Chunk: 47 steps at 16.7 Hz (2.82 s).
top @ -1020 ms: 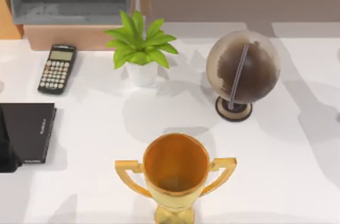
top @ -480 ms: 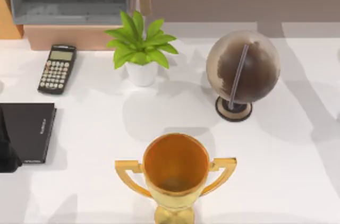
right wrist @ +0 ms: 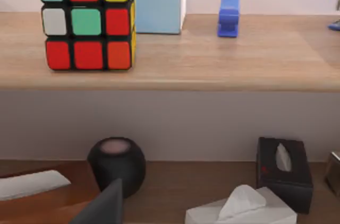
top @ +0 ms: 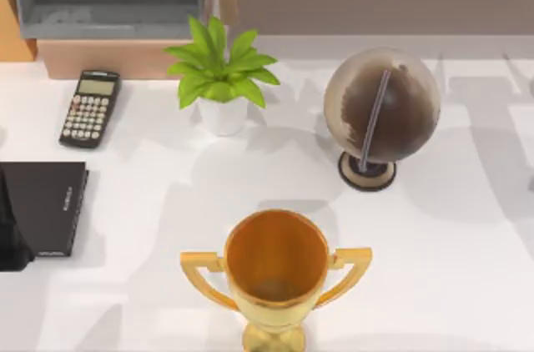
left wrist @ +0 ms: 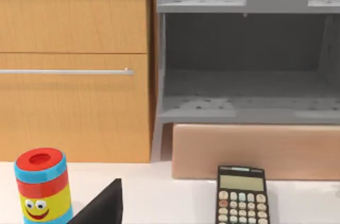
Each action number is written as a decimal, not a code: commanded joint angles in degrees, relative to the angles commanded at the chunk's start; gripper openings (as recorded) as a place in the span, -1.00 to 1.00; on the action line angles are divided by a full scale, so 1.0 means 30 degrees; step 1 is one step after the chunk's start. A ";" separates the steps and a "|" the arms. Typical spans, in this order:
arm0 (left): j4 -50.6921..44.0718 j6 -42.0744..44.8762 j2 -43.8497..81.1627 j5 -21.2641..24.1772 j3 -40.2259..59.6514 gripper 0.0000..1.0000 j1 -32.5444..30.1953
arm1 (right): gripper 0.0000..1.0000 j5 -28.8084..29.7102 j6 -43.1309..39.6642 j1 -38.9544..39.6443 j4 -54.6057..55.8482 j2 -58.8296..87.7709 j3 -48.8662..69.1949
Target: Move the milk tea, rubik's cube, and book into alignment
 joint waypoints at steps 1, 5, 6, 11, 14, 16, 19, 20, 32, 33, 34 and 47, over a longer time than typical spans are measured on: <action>0.0000 0.0000 0.0000 0.0000 0.0000 1.00 0.0000 | 1.00 -0.0321 -0.0010 -0.0287 -0.0067 -0.1700 -0.1610; 0.0000 0.0000 0.0000 0.0000 0.0000 1.00 0.0000 | 1.00 -0.1632 -0.0030 -0.1438 -0.0334 -0.9702 -0.9195; 0.0000 0.0000 0.0000 0.0000 0.0000 1.00 0.0000 | 1.00 -0.1950 -0.0033 -0.1712 -0.0398 -1.1584 -1.1017; 0.0000 0.0000 0.0000 0.0000 0.0000 1.00 0.0000 | 1.00 -0.3271 -0.0049 -0.2855 -0.0677 -1.8287 -1.7523; 0.0000 0.0000 0.0000 0.0000 0.0000 1.00 0.0000 | 1.00 -0.3669 -0.0060 -0.3196 -0.0766 -2.0004 -1.9173; 0.0000 0.0000 0.0000 0.0000 0.0000 1.00 0.0000 | 1.00 -0.3710 -0.0061 -0.3231 -0.0775 -2.0174 -1.9336; 0.0000 0.0000 0.0000 0.0000 0.0000 1.00 0.0000 | 1.00 -0.3710 -0.0061 -0.3231 -0.0775 -2.0174 -1.9336; 0.0005 0.0000 0.0008 0.0000 0.0008 1.00 -0.0001 | 1.00 -0.3710 -0.0061 -0.3231 -0.0775 -2.0174 -1.9336; 0.5771 -0.0010 1.5185 -0.1110 1.0777 1.00 -0.1518 | 1.00 -0.3710 -0.0061 -0.3231 -0.0775 -2.0174 -1.9336; 0.6360 0.0005 1.7351 -0.1255 1.1987 1.00 -0.1692 | 1.00 -0.3710 -0.0061 -0.3231 -0.0775 -2.0174 -1.9336; 0.6948 0.0019 1.9528 -0.1400 1.3196 1.00 -0.1866 | 1.00 -0.3710 -0.0061 -0.3231 -0.0775 -2.0174 -1.9336; 1.2455 -0.0108 3.6163 -0.2564 2.3662 1.00 -0.3292 | 1.00 -0.3710 -0.0061 -0.3231 -0.0775 -2.0174 -1.9336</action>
